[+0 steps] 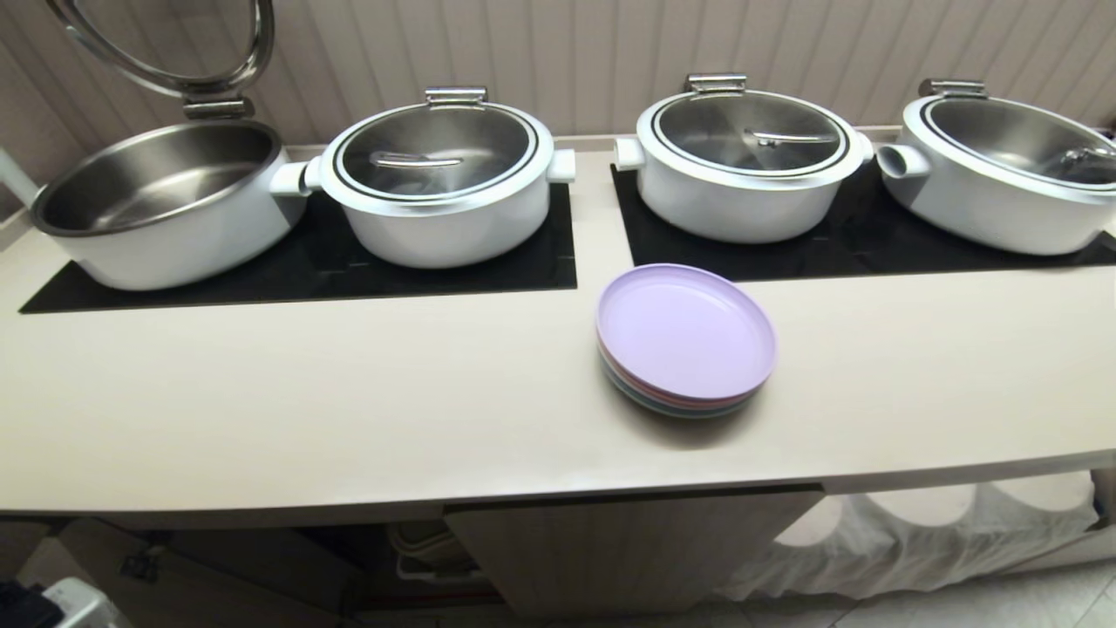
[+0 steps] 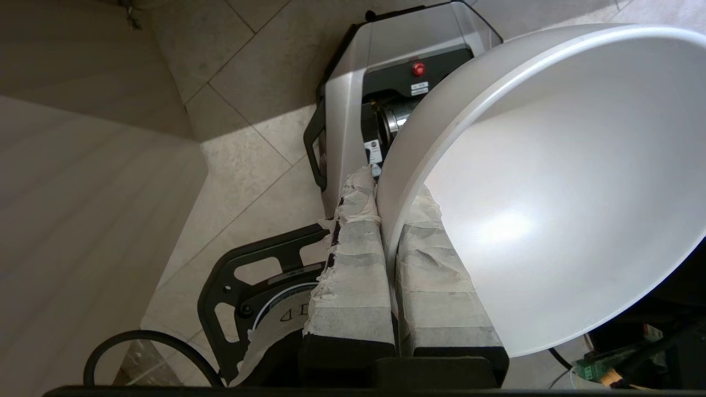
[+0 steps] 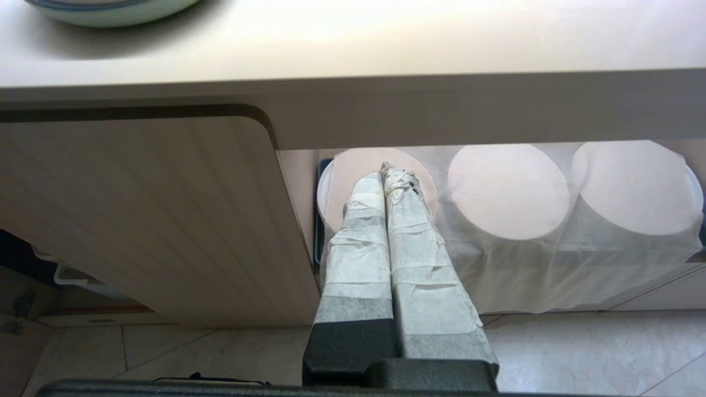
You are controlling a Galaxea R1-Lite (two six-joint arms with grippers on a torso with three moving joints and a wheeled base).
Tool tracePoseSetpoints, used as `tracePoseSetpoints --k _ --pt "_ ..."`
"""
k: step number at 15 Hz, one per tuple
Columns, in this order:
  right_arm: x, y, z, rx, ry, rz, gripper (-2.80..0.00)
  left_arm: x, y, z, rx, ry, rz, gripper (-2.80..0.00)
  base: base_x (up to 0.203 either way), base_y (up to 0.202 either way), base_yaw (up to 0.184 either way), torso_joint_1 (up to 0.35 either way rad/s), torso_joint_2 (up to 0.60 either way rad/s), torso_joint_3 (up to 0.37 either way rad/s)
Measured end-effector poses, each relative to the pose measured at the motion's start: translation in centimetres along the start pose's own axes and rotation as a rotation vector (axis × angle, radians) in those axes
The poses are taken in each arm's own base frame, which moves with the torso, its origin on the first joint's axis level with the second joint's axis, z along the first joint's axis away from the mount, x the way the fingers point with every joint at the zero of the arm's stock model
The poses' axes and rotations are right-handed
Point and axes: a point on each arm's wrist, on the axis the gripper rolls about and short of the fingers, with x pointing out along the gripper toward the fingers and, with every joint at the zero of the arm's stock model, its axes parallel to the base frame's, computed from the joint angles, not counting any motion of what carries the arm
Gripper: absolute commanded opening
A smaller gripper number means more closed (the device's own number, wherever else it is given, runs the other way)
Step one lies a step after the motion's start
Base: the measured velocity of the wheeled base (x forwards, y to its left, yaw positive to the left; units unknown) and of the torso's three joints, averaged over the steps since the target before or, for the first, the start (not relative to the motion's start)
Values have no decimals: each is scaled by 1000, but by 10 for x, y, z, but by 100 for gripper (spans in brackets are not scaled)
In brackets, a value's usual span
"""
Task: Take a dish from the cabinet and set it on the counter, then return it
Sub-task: Place it on the table
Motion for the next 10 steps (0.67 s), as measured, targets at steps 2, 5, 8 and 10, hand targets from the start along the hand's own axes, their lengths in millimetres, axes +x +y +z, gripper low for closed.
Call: tracePoseSetpoints --k 2,5,8,10 --pt "0 0 0 0 0 0 -280 0 0 -1 0 -2 0 -280 0 0 0 154 -316 -168" --pt "0 0 0 0 0 0 -280 -1 0 -1 0 -7 1 -280 0 0 0 132 -282 -134" --pt "0 0 0 4 1 -1 -280 -2 0 -2 1 -10 1 -280 0 0 0 0 0 0" --pt "0 0 0 4 2 -2 -280 -1 0 -3 -1 -5 2 -280 0 0 0 0 0 0"
